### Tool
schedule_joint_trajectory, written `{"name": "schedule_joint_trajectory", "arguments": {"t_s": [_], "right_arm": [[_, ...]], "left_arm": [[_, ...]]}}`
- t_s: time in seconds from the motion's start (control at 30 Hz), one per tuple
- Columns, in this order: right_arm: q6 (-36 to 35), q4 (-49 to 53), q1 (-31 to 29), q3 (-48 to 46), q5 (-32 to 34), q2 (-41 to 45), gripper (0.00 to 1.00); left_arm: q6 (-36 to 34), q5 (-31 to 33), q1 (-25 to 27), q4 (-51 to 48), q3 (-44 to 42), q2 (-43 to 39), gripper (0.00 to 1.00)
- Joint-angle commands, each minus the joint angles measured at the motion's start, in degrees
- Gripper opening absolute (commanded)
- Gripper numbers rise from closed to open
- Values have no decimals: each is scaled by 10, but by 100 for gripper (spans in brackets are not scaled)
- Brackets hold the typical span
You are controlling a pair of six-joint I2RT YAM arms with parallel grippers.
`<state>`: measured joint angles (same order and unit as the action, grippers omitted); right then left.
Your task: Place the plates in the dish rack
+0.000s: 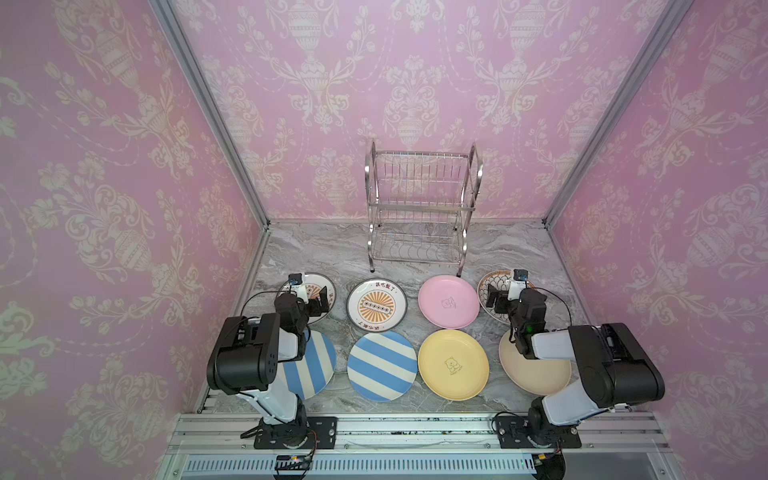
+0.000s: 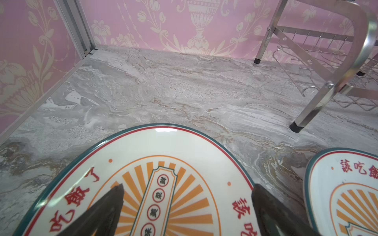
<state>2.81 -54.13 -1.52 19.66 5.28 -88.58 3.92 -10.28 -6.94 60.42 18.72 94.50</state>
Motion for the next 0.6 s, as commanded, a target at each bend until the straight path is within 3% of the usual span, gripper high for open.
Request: {"name": "schedule_joint_trajectory", "arguments": {"t_s": [0.0, 0.57], "right_arm": [[-5, -2, -3, 9, -8, 4, 100], [-4, 0, -3, 9, -8, 4, 100]], "left_arm": [[-10, -17, 2, 2, 8, 0, 99], [-17, -35, 2, 2, 9, 0, 99]]}}
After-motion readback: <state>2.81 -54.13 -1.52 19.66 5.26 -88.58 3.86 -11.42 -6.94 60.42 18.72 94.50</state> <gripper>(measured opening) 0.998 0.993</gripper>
